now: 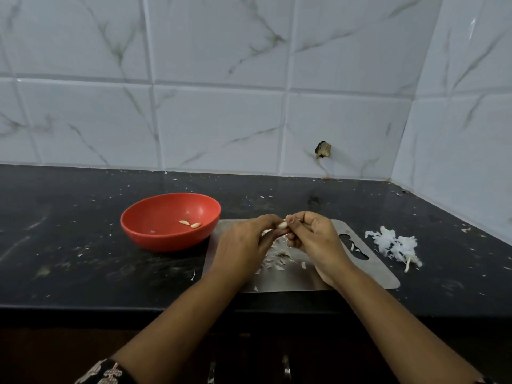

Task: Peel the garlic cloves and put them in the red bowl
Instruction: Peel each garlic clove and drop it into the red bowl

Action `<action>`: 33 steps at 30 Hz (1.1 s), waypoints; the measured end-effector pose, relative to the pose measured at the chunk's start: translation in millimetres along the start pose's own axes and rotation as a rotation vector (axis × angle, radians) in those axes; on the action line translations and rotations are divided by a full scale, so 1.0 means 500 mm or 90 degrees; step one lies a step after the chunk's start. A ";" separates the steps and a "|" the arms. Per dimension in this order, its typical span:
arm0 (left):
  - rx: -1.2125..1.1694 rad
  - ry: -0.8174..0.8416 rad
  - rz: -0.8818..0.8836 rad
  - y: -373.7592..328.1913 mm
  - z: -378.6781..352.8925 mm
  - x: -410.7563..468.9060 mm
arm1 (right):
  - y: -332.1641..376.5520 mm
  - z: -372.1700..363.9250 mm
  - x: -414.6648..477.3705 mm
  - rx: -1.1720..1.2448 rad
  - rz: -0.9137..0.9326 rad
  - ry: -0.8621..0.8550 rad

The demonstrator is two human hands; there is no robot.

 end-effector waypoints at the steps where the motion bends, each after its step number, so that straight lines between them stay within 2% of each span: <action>1: 0.006 -0.003 -0.004 -0.001 0.001 0.000 | -0.002 -0.002 0.000 -0.001 -0.006 0.008; 7: 0.128 0.058 -0.016 -0.013 -0.010 0.003 | -0.008 -0.005 -0.001 -0.083 0.049 0.004; 11: 0.114 0.030 -0.032 -0.014 -0.011 0.002 | -0.005 -0.007 -0.004 -0.151 0.114 -0.024; 18: -0.161 0.058 0.038 0.008 -0.021 0.007 | 0.007 -0.015 -0.011 -0.237 0.266 -0.051; 24: -0.441 0.153 0.279 0.011 -0.030 0.006 | 0.017 -0.021 -0.011 -0.311 0.399 -0.047; 27: -0.501 0.172 0.337 0.009 -0.031 0.006 | 0.017 -0.020 -0.010 -0.308 0.389 -0.043; 33: -0.445 0.134 0.343 0.018 -0.029 0.009 | 0.017 0.002 0.003 -0.233 0.256 -0.123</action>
Point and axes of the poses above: each hand's wrist, its own x-axis towards the middle knuckle, its own z-axis out of the back of the hand, y = z × x, the point moved 3 cm from there along x, towards the middle knuckle, and after that the axes turned 10 degrees about -y, right-handed, at the moved point
